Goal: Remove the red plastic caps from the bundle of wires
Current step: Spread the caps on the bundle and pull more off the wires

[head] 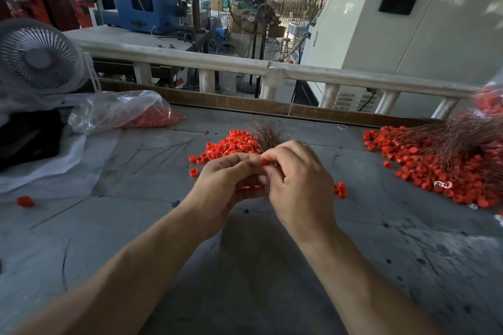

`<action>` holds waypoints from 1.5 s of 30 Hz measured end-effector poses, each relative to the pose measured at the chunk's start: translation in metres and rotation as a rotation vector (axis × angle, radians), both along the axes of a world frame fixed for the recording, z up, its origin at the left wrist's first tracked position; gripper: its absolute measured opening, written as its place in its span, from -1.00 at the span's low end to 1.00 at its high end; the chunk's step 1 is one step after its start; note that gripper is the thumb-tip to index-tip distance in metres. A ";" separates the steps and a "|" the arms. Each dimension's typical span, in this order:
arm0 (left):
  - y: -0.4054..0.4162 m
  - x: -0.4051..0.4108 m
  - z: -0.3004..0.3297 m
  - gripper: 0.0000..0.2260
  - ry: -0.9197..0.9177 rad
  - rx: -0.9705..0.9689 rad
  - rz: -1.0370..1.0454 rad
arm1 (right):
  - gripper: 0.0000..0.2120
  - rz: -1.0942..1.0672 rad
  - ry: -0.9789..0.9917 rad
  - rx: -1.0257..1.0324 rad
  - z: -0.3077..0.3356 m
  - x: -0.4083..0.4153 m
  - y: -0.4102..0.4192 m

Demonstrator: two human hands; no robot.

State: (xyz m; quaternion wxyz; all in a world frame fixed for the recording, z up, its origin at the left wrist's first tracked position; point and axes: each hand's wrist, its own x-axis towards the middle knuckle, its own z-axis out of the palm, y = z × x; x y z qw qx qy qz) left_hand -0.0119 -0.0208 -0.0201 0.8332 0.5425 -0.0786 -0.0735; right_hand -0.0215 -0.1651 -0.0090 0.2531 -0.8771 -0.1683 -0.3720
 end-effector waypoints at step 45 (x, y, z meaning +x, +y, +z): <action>0.002 -0.003 0.007 -0.87 0.091 -0.030 -0.008 | -0.91 0.018 -0.034 0.082 -0.003 0.001 -0.001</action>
